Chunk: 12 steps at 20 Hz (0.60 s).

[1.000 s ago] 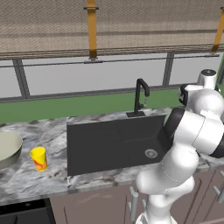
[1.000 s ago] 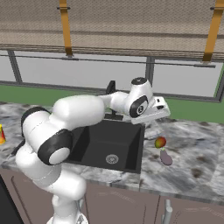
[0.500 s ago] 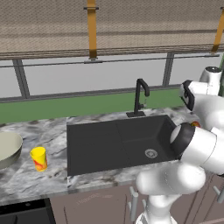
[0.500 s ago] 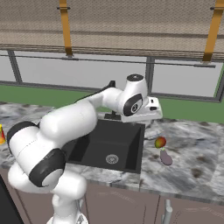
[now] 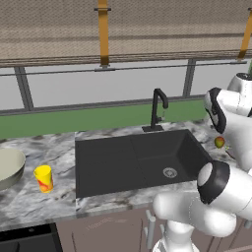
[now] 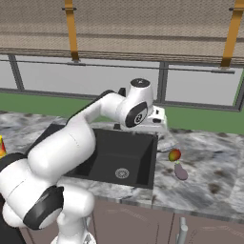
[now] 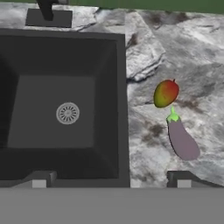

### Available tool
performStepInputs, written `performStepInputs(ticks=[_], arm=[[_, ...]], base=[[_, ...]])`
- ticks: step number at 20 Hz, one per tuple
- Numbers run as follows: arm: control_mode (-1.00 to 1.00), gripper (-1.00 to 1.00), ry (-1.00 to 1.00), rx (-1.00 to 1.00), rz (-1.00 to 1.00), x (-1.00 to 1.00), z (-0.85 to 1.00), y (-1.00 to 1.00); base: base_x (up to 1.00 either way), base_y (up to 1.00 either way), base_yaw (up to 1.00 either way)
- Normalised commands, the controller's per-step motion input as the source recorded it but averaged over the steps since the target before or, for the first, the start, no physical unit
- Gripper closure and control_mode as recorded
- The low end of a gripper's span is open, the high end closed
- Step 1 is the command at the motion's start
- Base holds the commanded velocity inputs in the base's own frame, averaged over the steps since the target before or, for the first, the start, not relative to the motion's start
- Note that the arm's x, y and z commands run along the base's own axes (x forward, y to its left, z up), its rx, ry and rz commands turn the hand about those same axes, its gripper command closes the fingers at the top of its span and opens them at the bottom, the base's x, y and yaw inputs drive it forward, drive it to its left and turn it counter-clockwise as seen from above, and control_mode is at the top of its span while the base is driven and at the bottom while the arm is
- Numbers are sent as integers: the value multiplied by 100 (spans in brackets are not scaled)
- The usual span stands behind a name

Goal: Remove the mango and eggplant from the sink. Then move the bowl and cup from the counter to the sink for washing.

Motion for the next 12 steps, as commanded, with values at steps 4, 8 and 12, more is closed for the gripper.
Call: performStepInputs(ticks=[4,8,12], arm=[[-100,-100,-16,0,-24,-22,5,49],[-100,-100,-21,-2,-27,-17,3,49],[-100,-100,-4,0,-17,-15,6,53]], base=[[0,0,0],[0,0,0],[0,0,0]])
